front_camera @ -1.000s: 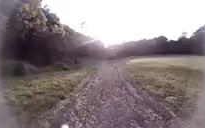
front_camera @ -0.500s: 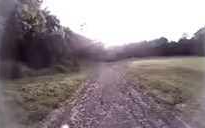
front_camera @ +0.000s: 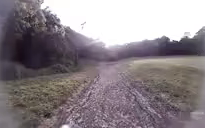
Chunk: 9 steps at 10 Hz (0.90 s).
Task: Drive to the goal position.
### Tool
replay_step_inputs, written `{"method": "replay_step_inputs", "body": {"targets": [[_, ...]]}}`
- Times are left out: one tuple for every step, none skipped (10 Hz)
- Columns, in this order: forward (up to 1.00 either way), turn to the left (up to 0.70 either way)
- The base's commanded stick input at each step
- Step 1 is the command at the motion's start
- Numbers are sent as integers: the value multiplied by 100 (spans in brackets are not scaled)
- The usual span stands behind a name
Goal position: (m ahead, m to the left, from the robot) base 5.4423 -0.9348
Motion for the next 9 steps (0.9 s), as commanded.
{"method": "replay_step_inputs", "body": {"targets": [[50,0],[50,0],[50,0],[50,3],[50,8],[50,4],[50,0],[50,0],[50,3]]}}
